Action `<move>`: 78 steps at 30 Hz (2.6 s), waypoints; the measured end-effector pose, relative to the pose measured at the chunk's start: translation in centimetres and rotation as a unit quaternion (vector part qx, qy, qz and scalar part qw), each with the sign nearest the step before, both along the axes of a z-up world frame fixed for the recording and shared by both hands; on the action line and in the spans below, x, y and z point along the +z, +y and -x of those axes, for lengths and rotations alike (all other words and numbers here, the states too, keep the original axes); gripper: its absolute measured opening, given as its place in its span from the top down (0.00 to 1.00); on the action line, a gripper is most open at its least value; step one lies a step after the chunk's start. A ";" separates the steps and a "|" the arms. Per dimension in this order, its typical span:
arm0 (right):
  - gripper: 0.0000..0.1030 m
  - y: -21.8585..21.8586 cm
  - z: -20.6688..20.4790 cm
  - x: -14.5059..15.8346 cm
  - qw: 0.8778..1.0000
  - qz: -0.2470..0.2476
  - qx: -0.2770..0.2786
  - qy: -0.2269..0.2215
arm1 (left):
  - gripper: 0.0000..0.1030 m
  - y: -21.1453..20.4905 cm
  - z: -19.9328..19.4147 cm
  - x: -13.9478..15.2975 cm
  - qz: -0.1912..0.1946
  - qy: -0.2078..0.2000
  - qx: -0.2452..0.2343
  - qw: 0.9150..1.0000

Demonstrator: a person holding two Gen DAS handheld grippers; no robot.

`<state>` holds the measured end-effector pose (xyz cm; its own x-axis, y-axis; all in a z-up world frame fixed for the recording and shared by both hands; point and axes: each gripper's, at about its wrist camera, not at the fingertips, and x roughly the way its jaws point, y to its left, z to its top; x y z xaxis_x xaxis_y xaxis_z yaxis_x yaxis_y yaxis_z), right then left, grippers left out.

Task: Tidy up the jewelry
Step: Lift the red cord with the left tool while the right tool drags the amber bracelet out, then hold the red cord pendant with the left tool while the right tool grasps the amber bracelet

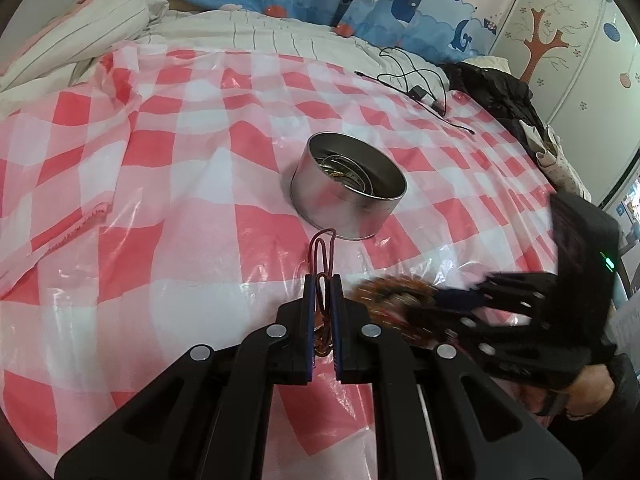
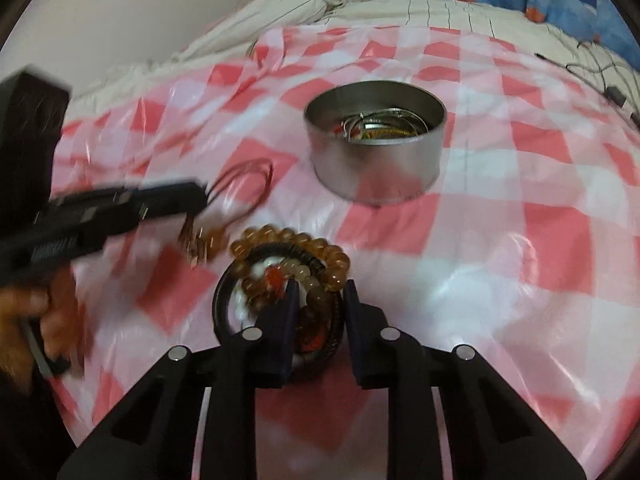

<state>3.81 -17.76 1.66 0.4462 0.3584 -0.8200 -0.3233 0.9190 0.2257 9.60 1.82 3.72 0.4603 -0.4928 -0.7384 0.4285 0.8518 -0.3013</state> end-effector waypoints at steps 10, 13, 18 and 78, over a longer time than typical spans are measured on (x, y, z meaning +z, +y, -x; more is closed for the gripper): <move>0.44 -6.8 1.8 0.0 0.982 -0.176 -0.067 0.032 | 0.93 -0.9 0.3 -0.5 -0.023 0.002 -0.013 1.000; 0.44 -6.2 1.5 -0.5 0.982 -0.173 -0.065 0.035 | 0.93 -1.0 0.3 -0.6 -0.030 0.003 -0.011 0.999; 0.81 -4.2 1.1 -0.3 0.988 -0.144 -0.051 0.014 | 0.92 -1.3 0.3 -0.9 -0.046 0.003 -0.011 0.999; 0.88 -8.2 0.7 0.5 0.986 -0.084 -0.140 -0.027 | 0.87 -4.0 1.5 -1.3 -0.118 -0.033 -0.052 0.991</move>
<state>3.09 -25.98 2.18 0.5884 0.3432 -0.7321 -0.0777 0.9253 0.3712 8.08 -2.20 2.43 0.4667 -0.3574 -0.8090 0.5305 0.8450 -0.0673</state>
